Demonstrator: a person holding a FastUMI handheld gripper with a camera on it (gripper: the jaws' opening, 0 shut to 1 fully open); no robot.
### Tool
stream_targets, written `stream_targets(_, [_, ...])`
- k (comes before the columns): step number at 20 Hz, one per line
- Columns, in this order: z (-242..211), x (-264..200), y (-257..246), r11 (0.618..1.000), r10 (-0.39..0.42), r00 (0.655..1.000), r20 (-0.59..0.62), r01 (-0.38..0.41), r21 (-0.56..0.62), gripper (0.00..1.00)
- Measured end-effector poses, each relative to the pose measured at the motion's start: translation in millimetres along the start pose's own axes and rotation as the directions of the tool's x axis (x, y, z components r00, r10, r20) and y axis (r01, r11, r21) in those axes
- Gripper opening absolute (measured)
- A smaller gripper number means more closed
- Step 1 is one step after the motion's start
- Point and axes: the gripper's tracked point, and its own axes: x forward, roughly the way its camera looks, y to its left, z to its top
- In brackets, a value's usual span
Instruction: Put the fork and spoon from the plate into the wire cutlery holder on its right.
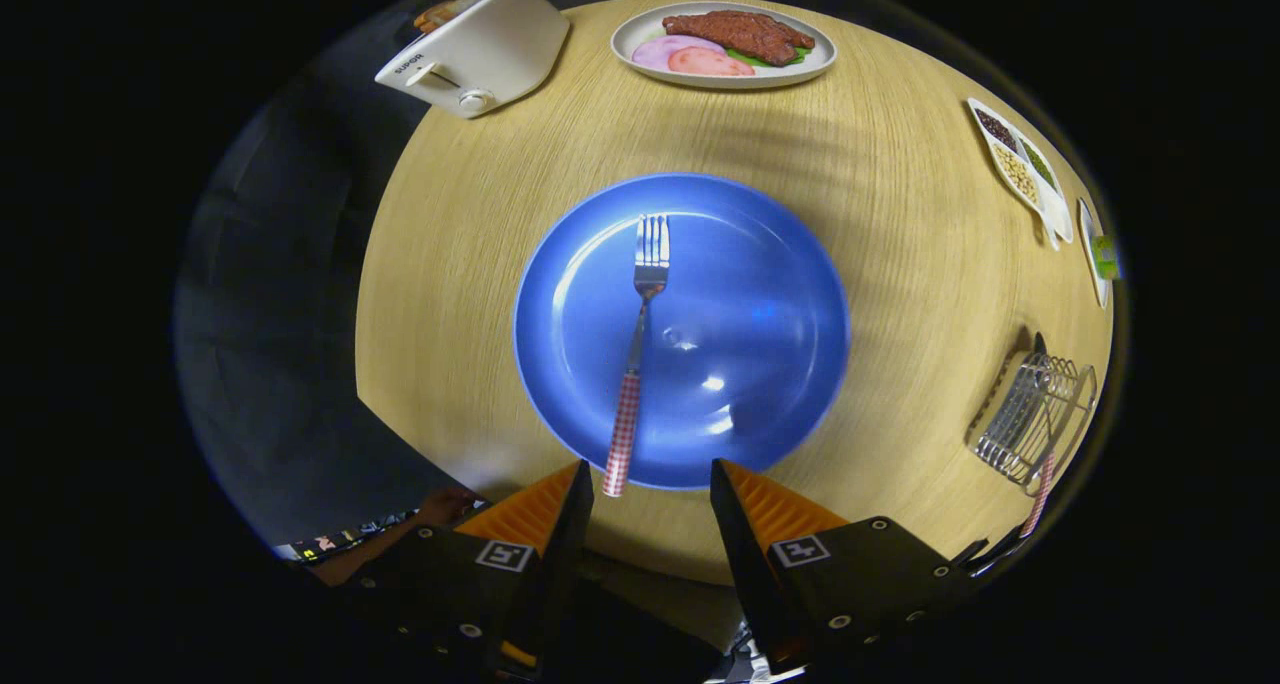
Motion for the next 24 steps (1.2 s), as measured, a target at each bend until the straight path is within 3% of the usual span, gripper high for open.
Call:
stream_targets(9, [1,41,0,0.988,-0.147,0.989,0.030,0.146,0.057,0.46])
stream_targets(11, [-2,47,2,0.986,-0.139,0.990,0.027,0.136,0.098,0.39])
stream_targets(14, [-5,50,1,0.981,-0.137,0.990,0.018,0.133,0.141,0.14])
stream_targets(24, [-2,14,-8,0.982,-0.142,0.987,0.074,0.131,0.137,0.07])
